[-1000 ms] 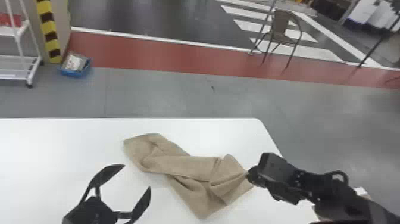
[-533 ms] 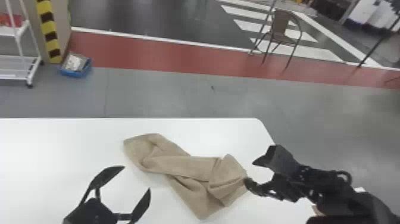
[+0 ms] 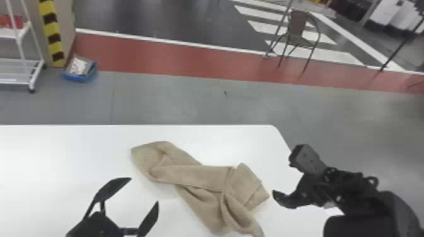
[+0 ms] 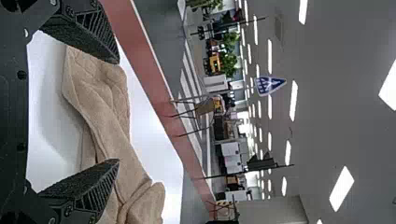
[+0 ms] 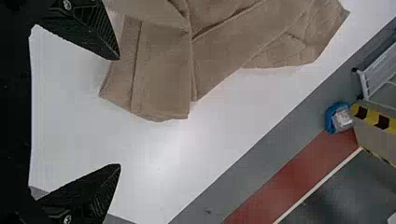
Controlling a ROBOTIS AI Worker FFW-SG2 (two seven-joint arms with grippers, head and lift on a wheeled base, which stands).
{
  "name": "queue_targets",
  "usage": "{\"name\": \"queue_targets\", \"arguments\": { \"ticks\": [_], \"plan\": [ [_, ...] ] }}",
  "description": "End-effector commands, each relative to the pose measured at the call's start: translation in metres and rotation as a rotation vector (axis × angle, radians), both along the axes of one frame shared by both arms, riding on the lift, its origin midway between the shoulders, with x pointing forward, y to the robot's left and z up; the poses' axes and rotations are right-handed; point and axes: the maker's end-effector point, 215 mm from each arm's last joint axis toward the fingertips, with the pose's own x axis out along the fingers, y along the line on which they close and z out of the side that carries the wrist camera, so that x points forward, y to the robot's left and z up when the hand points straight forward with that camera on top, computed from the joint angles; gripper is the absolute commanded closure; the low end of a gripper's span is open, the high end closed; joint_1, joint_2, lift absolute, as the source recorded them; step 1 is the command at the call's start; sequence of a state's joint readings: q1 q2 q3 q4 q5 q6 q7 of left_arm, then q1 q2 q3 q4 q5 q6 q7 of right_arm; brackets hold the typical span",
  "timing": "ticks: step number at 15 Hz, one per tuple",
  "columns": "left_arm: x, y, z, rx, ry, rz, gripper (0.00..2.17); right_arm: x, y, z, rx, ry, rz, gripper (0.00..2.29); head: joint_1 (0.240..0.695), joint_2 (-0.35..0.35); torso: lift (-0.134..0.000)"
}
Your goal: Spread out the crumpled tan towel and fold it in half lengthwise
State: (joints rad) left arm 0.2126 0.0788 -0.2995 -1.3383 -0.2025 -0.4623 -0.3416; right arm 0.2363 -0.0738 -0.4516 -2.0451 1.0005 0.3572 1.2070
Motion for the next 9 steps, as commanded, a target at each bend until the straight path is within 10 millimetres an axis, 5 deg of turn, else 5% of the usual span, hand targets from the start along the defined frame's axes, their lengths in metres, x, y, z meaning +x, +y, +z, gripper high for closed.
{"name": "queue_targets", "arguments": {
  "ticks": [1,5,9],
  "plan": [
    [0.001,0.0,0.0,0.001,0.001,0.0,0.15,-0.001,-0.003,-0.001,0.043,-0.008,-0.026,0.06,0.695,-0.35,0.0],
    [0.008,0.003,0.002,-0.004,-0.002,0.018,0.15,0.007,0.009,-0.008,0.101,-0.017,-0.05,0.08,0.695,-0.35,0.0],
    [0.044,0.006,-0.001,0.0,0.053,0.056,0.21,-0.001,-0.002,-0.041,0.076,0.021,-0.094,0.09,0.695,-0.35,0.0]
  ]
}}
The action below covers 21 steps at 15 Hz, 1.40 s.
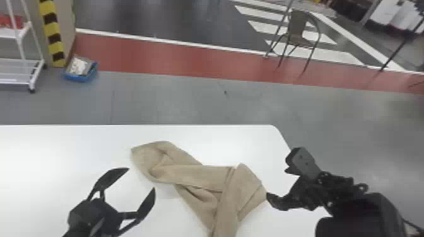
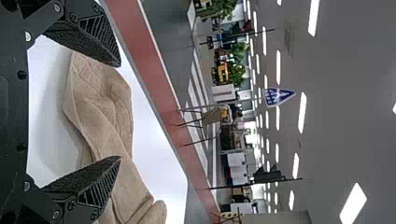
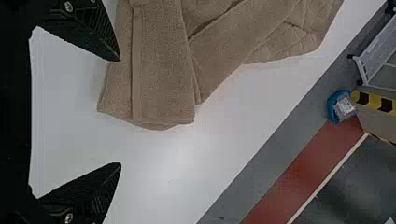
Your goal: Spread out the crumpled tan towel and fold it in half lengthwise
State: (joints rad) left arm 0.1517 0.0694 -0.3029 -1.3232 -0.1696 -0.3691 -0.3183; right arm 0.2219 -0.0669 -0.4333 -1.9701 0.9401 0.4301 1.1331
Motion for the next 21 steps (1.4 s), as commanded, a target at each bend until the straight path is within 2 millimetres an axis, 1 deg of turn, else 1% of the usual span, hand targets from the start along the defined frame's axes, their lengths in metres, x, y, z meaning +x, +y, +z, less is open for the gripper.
{"name": "queue_targets", "arguments": {
  "ticks": [1,2,3,4,5,6,8,9,10,13,14,15,16,17,18,20,21],
  "plan": [
    [0.014,-0.005,0.0,0.007,0.01,-0.008,0.21,-0.006,-0.005,-0.019,-0.003,0.029,-0.016,0.09,0.695,-0.35,0.0],
    [0.018,-0.004,-0.005,0.021,0.014,-0.014,0.21,-0.006,-0.008,-0.025,-0.002,0.031,-0.026,0.09,0.695,-0.35,0.0],
    [0.019,-0.003,-0.016,0.037,0.032,-0.026,0.21,-0.005,-0.008,-0.029,-0.004,0.025,-0.025,0.09,0.695,-0.35,0.0],
    [0.023,-0.003,-0.025,0.068,0.041,-0.046,0.21,-0.012,-0.01,-0.036,-0.005,0.032,-0.038,0.09,0.695,-0.35,0.0],
    [0.031,-0.005,-0.034,0.09,0.054,-0.055,0.21,-0.021,-0.016,-0.042,-0.019,0.036,-0.051,0.09,0.695,-0.35,0.0],
    [0.04,-0.002,-0.044,0.104,0.076,-0.053,0.21,-0.029,-0.018,-0.048,-0.023,0.044,-0.067,0.09,0.695,-0.35,0.0],
    [0.052,0.002,-0.057,0.131,0.107,-0.058,0.21,-0.041,-0.017,-0.055,-0.03,0.053,-0.074,0.09,0.695,-0.35,0.0],
    [0.053,0.0,-0.059,0.129,0.116,-0.073,0.21,-0.044,-0.016,-0.058,-0.042,0.048,-0.084,0.09,0.695,-0.35,0.0],
    [0.055,0.002,-0.058,0.127,0.116,-0.071,0.21,-0.041,-0.008,-0.061,-0.027,0.039,-0.088,0.09,0.695,-0.35,0.0],
    [0.056,0.014,-0.054,0.118,0.105,-0.069,0.21,-0.018,0.022,-0.052,0.091,-0.032,-0.114,0.09,0.695,-0.35,0.0],
    [0.056,0.024,-0.055,0.113,0.106,-0.053,0.21,-0.005,0.025,-0.047,0.11,-0.048,-0.145,0.09,0.695,-0.35,0.0],
    [0.051,0.03,-0.056,0.102,0.104,-0.048,0.21,0.004,0.021,-0.048,0.113,-0.05,-0.196,0.09,0.695,-0.35,0.0],
    [0.049,0.037,-0.054,0.093,0.097,-0.04,0.21,0.013,0.022,-0.048,0.124,-0.052,-0.231,0.09,0.695,-0.35,0.0],
    [0.048,0.042,-0.055,0.091,0.097,-0.031,0.21,0.02,0.031,-0.053,0.152,-0.052,-0.255,0.09,0.695,-0.35,0.0],
    [0.047,0.047,-0.054,0.096,0.093,-0.028,0.21,0.028,0.047,-0.058,0.167,-0.051,-0.26,0.09,0.695,-0.35,0.0],
    [0.041,0.052,-0.054,0.098,0.088,-0.026,0.21,0.044,0.092,-0.072,0.177,-0.027,-0.227,0.09,0.695,-0.35,0.0],
    [0.039,0.061,-0.055,0.098,0.089,-0.01,0.2,0.051,0.112,-0.077,0.171,-0.019,-0.21,0.09,0.695,-0.35,0.0]
  ]
}}
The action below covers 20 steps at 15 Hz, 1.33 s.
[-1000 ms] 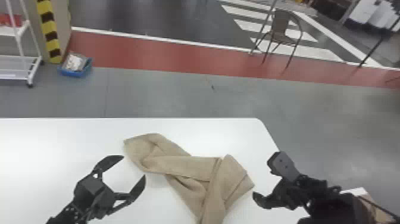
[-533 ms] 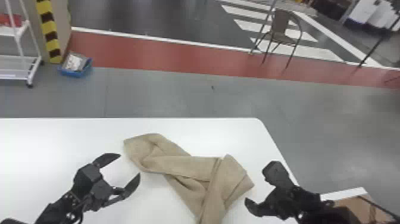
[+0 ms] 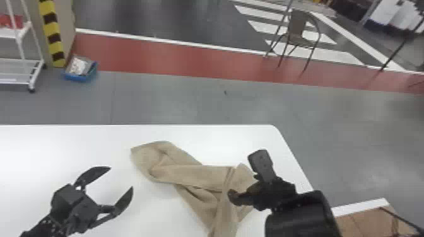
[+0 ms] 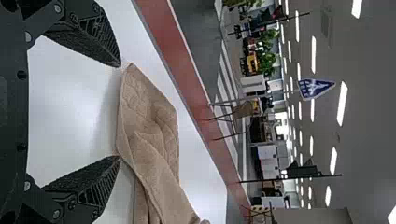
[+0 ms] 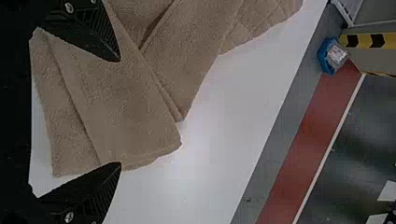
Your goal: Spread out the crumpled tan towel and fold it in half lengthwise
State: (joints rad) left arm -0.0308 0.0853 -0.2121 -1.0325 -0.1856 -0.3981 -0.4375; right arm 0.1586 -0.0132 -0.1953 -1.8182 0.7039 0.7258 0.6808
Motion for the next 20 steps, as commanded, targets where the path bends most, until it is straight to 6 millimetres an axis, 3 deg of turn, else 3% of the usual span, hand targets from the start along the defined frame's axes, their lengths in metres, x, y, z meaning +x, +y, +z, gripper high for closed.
{"name": "queue_targets", "arguments": {
  "ticks": [1,6,9,14,20],
  "plan": [
    [-0.005,0.008,0.001,-0.003,-0.005,0.015,0.2,0.015,0.053,-0.013,0.022,0.029,0.059,0.09,0.695,-0.337,0.0],
    [-0.013,0.021,-0.002,0.0,-0.001,0.034,0.2,0.048,0.126,-0.011,-0.021,0.071,0.119,0.09,0.695,-0.208,0.0],
    [-0.017,0.024,-0.005,0.004,0.003,0.035,0.2,0.051,0.151,-0.009,-0.063,0.125,0.132,0.11,0.695,-0.165,0.0],
    [-0.017,0.031,-0.002,0.012,-0.005,0.038,0.2,0.056,0.154,-0.019,-0.153,0.183,0.135,0.18,0.695,-0.119,0.0],
    [-0.017,0.038,-0.004,0.012,0.001,0.04,0.2,0.062,0.157,-0.027,-0.209,0.205,0.161,0.47,0.695,-0.11,0.0]
  ]
}}
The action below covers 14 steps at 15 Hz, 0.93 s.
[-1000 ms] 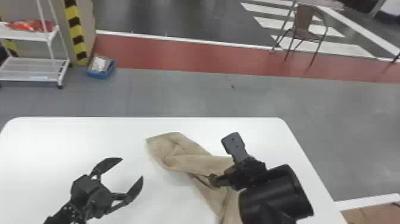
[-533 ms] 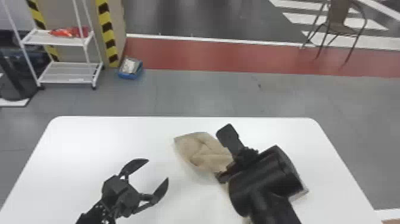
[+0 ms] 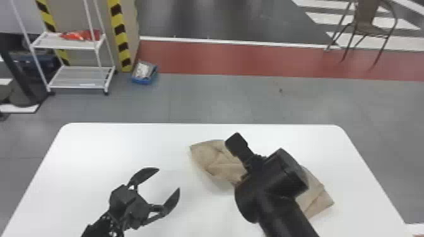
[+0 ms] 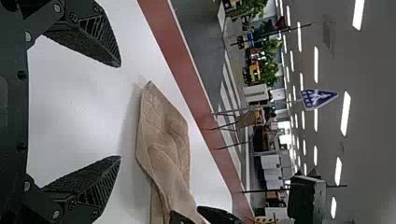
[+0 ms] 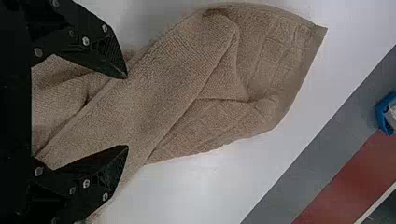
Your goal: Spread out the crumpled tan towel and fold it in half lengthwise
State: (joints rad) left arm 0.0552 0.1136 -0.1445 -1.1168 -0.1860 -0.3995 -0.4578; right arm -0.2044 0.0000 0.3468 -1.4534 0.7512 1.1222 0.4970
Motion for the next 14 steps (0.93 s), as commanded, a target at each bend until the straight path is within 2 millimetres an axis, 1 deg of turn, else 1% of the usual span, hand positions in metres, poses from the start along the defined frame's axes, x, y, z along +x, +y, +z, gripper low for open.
{"name": "queue_targets", "arguments": {
  "ticks": [1,2,4,5,6,9,12,14],
  "plan": [
    [0.001,0.002,0.0,0.0,0.0,0.003,0.2,0.001,0.007,-0.001,-0.008,0.003,0.021,0.54,0.695,-0.108,0.0],
    [0.001,0.002,0.0,0.0,0.0,0.003,0.2,0.0,0.009,-0.003,-0.011,0.007,0.026,0.62,0.695,-0.105,0.0],
    [0.001,0.005,0.0,0.003,0.001,0.003,0.2,-0.001,0.014,-0.005,0.001,0.01,0.038,0.59,0.695,-0.097,0.0],
    [0.002,0.005,0.001,0.003,-0.001,0.003,0.2,0.0,0.012,-0.004,-0.003,0.006,0.03,0.54,0.695,-0.094,0.0],
    [0.002,0.005,0.001,0.004,-0.004,0.002,0.2,-0.001,0.009,-0.005,-0.012,0.009,0.023,0.54,0.695,-0.091,0.0],
    [0.008,0.006,0.006,0.014,-0.014,-0.009,0.2,-0.01,0.002,-0.015,-0.029,0.041,0.011,0.54,0.695,-0.093,0.0],
    [0.009,0.005,0.007,0.011,-0.014,-0.012,0.2,-0.013,0.006,-0.021,-0.015,0.052,0.018,0.54,0.695,-0.097,0.0],
    [0.009,0.008,0.007,0.014,-0.014,-0.012,0.2,-0.015,0.013,-0.023,-0.002,0.053,0.032,0.54,0.695,-0.096,0.0]
  ]
}}
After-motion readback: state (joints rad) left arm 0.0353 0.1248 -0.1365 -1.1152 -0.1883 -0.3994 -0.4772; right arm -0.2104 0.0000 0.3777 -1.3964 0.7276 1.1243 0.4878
